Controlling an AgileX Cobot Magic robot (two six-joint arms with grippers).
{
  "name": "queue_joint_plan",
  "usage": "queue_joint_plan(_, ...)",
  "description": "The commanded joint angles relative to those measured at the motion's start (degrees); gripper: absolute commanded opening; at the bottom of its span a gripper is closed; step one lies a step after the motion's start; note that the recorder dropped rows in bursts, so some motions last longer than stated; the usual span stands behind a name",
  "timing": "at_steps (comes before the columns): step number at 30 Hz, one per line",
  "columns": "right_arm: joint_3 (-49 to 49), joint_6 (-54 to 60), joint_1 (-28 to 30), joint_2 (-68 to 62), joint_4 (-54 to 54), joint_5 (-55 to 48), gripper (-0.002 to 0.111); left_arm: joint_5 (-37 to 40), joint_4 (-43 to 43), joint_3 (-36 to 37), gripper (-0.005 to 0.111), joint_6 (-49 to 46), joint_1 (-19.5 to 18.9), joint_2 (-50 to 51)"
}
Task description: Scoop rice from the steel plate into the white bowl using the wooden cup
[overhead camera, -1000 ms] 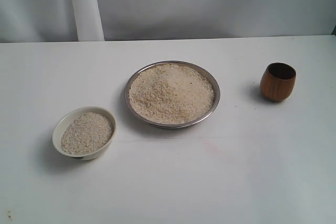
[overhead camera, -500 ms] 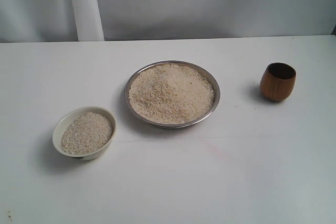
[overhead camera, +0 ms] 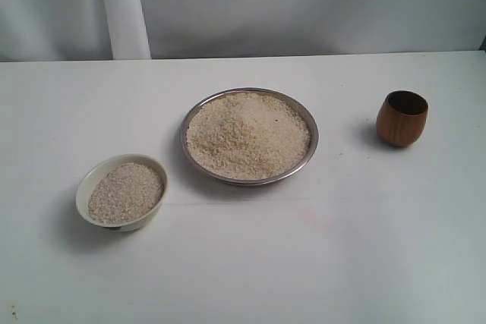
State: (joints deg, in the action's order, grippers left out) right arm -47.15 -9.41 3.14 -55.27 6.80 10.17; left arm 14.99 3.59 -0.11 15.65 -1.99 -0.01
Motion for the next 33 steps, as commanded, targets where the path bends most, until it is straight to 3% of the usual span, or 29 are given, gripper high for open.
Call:
queue_joint_plan(1, -0.68, 0.36, 0.25, -4.63, 0.76, 1.90, 0.000, -0.19, -0.11, 0.11, 0.000, 0.13, 0.26, 0.01)
queue_joint_plan(5, -0.68, 0.83, 0.25, -8.91, 1.46, 3.51, 0.000, -0.19, -0.11, 0.11, 0.000, 0.13, 0.26, 0.01)
queue_joint_plan(8, -0.68, 0.93, 0.12, -11.58, 4.82, 3.40, 0.012, -0.19, -0.11, 0.11, 0.000, 0.13, 0.26, 0.01)
queue_joint_plan(10, -0.68, 0.93, -0.57, -13.28, 5.30, 3.52, 0.028, -0.19, -0.11, 0.11, 0.000, 0.13, 0.26, 0.01)
queue_joint_plan(16, -0.68, 0.93, -3.07, -18.00, 6.14, 3.96, 0.095, -0.19, -0.11, 0.11, 0.000, 0.13, 0.26, 0.01)
queue_joint_plan(18, -0.68, 0.93, -3.28, -19.04, 6.14, 3.96, 0.104, -0.19, -0.11, 0.11, 0.000, 0.13, 0.26, 0.01)
queue_joint_plan(33, -0.68, 0.83, -3.28, -21.63, 6.14, 4.21, 0.105, -0.19, -0.11, 0.11, 0.000, 0.13, 0.26, 0.01)
